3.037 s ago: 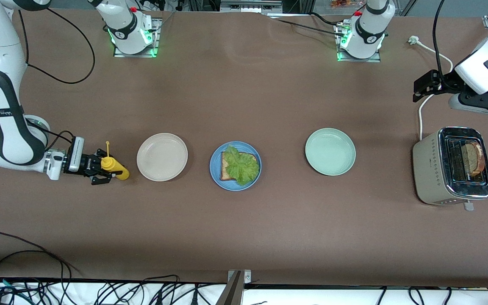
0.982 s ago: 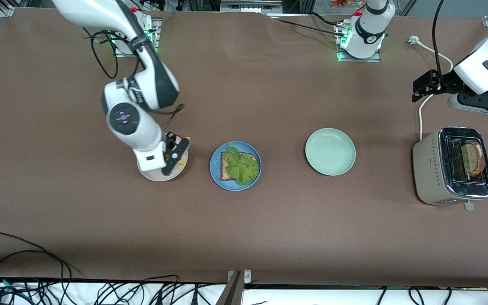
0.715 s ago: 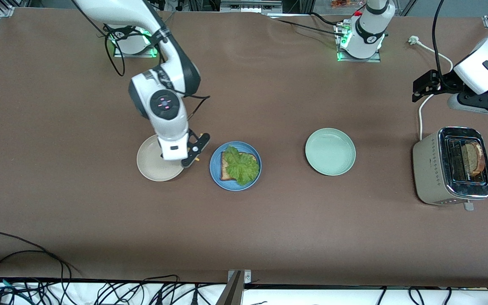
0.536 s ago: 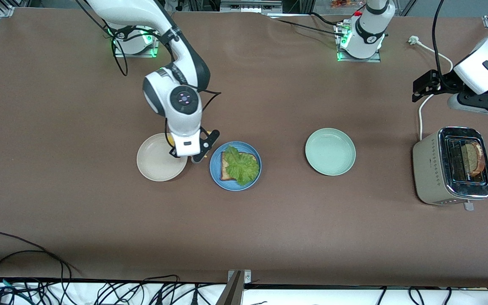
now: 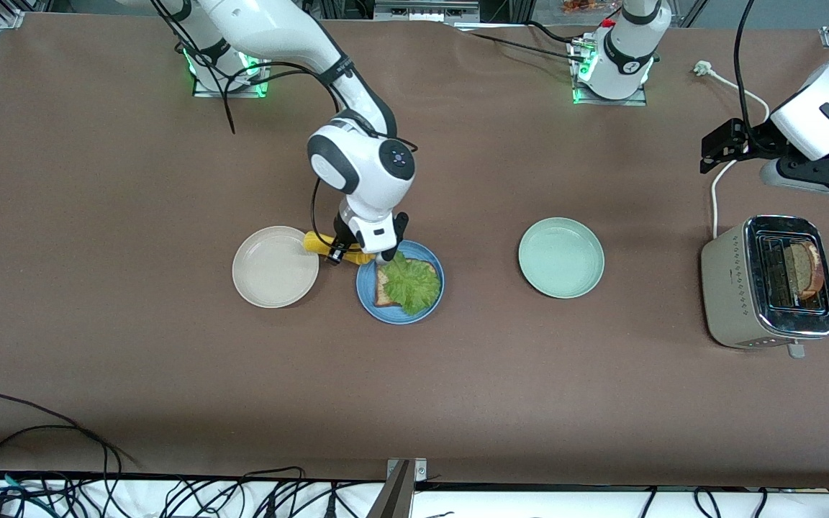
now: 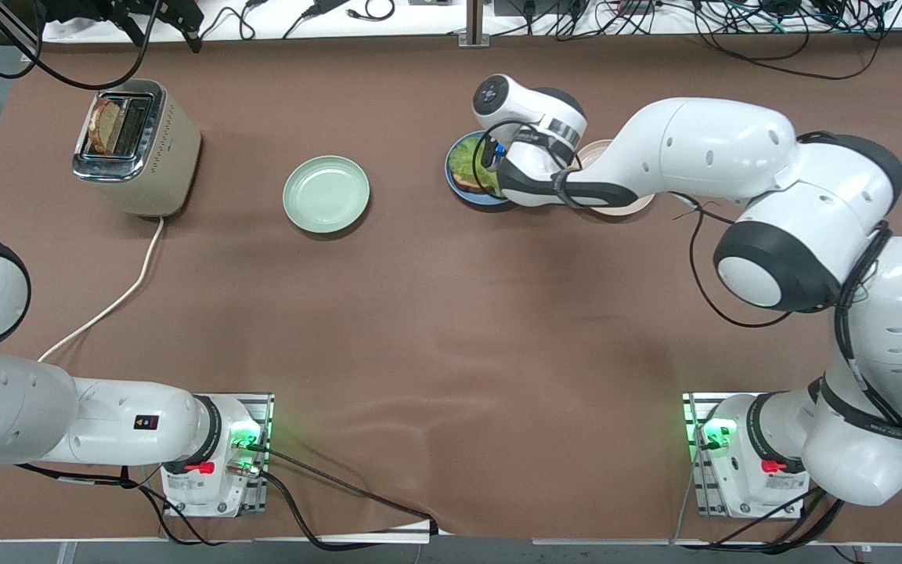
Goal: Make sandwich in blue plate with both arms
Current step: 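Hold the mustard bottle tip over the lettuce with the right gripper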
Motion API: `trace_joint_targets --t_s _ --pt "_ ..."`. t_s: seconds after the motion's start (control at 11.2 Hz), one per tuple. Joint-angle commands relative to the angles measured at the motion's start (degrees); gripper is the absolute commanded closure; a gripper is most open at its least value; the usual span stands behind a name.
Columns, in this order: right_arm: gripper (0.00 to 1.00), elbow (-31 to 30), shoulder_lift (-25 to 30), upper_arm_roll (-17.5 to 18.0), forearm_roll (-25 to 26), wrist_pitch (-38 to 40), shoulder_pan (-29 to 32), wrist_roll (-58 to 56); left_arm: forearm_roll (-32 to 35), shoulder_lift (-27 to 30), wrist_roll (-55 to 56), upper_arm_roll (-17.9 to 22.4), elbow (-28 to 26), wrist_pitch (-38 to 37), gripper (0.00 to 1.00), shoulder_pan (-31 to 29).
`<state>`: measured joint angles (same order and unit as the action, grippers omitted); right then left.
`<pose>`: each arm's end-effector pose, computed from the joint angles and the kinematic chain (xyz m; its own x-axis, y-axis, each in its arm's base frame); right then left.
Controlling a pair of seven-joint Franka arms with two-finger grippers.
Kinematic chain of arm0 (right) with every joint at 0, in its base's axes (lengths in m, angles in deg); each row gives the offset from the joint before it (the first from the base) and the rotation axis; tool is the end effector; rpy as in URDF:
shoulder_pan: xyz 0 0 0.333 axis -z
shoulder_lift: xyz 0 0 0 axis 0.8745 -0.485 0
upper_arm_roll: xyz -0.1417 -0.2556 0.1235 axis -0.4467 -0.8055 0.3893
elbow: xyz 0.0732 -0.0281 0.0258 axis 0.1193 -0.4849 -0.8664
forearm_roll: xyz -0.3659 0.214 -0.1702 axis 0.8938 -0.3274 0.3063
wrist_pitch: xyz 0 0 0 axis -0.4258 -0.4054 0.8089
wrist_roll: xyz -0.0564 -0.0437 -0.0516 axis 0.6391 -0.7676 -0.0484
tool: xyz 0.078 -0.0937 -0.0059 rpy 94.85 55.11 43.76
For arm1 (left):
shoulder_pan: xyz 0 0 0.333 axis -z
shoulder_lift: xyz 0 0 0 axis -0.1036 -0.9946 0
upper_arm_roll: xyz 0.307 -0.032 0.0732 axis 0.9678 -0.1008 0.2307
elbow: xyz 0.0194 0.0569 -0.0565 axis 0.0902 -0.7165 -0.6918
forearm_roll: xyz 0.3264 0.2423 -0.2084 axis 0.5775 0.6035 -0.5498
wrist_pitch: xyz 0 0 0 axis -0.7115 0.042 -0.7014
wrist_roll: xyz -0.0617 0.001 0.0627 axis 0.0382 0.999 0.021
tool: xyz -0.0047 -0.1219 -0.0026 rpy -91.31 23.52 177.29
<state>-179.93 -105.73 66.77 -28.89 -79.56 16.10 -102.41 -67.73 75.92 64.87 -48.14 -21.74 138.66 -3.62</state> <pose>0.5617 0.4574 0.1757 0.3651 0.8561 -0.3657 0.9149 -0.2573 0.3109 0.6131 -0.0569 0.5981 0.9843 -0.1614 -0.0720 -0.1605 -0.9869 0.0187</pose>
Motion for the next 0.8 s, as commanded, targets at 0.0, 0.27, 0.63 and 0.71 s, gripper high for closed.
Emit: trace_joint_targets --t_s 0.0,0.27,0.63,0.71 --pt "1.00 4.4 -3.3 -0.8 4.1 3.5 -2.0 1.4 -0.3 -0.5 -1.1 0.3 1.3 -0.5 0.00 0.2" --pt "1.00 4.8 -5.3 -0.7 8.4 4.3 -3.2 3.6 -0.3 -0.6 -1.1 0.4 1.4 -0.5 0.00 0.2" --pt "1.00 4.3 -6.4 -0.7 12.6 3.7 -3.4 4.7 -0.3 -1.1 -1.3 0.5 1.4 -0.4 0.00 0.2" --pt "1.00 4.3 -6.3 -0.7 12.6 3.6 -3.2 4.1 -0.3 -1.4 -1.2 0.6 1.4 -0.4 0.00 0.2"
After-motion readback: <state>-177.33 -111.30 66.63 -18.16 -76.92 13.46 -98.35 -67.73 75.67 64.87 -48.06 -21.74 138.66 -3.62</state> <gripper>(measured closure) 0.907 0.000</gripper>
